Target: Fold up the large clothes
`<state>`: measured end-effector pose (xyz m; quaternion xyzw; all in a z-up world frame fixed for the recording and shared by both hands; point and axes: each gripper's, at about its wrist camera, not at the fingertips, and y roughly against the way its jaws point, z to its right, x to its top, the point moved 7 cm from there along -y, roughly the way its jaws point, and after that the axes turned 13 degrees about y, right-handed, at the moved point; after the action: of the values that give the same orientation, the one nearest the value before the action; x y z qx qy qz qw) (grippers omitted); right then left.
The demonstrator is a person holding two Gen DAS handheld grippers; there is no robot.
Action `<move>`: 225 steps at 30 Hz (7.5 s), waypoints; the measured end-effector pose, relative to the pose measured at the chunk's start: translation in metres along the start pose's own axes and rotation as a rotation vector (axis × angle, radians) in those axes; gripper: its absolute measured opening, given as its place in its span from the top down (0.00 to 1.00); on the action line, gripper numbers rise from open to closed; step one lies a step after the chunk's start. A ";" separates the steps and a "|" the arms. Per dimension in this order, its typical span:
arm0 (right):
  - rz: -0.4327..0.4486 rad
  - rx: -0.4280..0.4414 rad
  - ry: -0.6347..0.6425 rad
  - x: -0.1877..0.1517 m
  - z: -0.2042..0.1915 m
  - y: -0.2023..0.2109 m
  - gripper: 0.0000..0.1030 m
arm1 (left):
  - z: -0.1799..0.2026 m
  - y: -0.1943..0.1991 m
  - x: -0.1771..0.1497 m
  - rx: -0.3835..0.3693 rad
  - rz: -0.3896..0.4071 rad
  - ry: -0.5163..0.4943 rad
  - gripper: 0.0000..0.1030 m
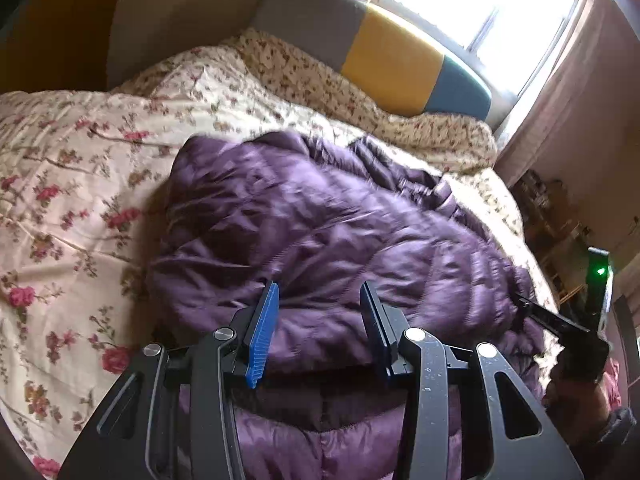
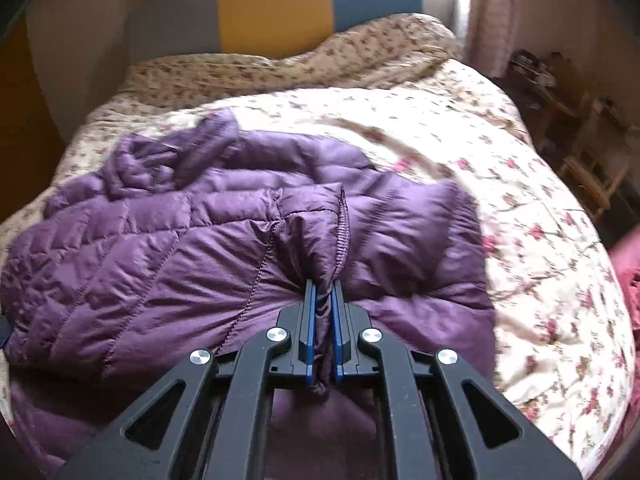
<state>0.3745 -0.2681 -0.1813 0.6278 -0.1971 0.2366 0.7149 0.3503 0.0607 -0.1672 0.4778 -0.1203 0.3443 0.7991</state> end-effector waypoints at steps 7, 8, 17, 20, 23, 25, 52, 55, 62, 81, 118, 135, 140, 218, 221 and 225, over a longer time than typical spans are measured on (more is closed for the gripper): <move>-0.036 -0.029 0.016 -0.012 0.000 -0.020 0.94 | -0.009 -0.024 -0.016 0.035 -0.061 -0.018 0.59; -0.035 -0.039 0.023 -0.012 -0.001 -0.019 0.94 | -0.009 -0.023 -0.015 0.036 -0.061 -0.018 0.59; 0.019 -0.107 0.036 0.002 -0.001 0.006 0.65 | 0.003 0.009 0.003 0.072 0.053 -0.062 0.46; 0.085 -0.119 0.044 0.012 -0.007 0.023 0.51 | 0.005 0.014 0.014 0.067 0.080 -0.058 0.46; 0.124 -0.086 0.069 0.027 -0.025 0.031 0.48 | 0.009 0.012 0.023 0.068 0.093 -0.056 0.46; 0.133 -0.063 0.081 0.036 -0.038 0.030 0.46 | 0.013 0.008 0.027 0.072 0.100 -0.061 0.46; 0.089 -0.020 0.157 0.020 -0.060 -0.050 0.41 | -0.001 -0.069 0.018 0.165 0.036 -0.138 0.45; 0.085 -0.030 0.165 0.021 -0.060 -0.050 0.41 | 0.002 -0.066 0.020 0.172 0.041 -0.144 0.42; 0.069 -0.055 0.179 0.027 -0.059 -0.044 0.34 | 0.010 -0.027 0.017 0.187 0.104 -0.160 0.27; 0.058 -0.040 0.189 -0.015 -0.034 0.018 0.08 | 0.002 0.060 -0.037 0.164 0.154 -0.180 0.27; -0.085 -0.014 0.315 -0.162 0.016 0.083 0.06 | -0.087 0.140 -0.142 0.198 0.072 -0.143 0.27; -0.108 0.058 0.231 -0.236 0.019 0.127 0.07 | -0.099 0.164 -0.193 0.078 -0.057 -0.065 0.33; -0.134 0.115 0.238 -0.255 0.013 0.135 0.29 | -0.097 0.167 -0.201 0.060 -0.077 -0.082 0.48; 0.044 -0.307 0.333 0.053 -0.005 0.086 0.86 | -0.002 0.018 0.087 0.095 0.039 -0.023 0.94; 0.008 -0.355 0.377 0.055 -0.007 0.058 0.86 | -0.006 0.003 0.091 0.135 0.016 -0.027 0.94; -0.057 -0.346 0.362 0.056 -0.004 0.022 0.80 | -0.009 -0.018 0.094 0.159 -0.019 -0.021 0.94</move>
<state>0.4071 -0.2566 -0.1317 0.4489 -0.0854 0.2878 0.8416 0.4300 0.1034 -0.1352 0.5443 -0.0964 0.3402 0.7607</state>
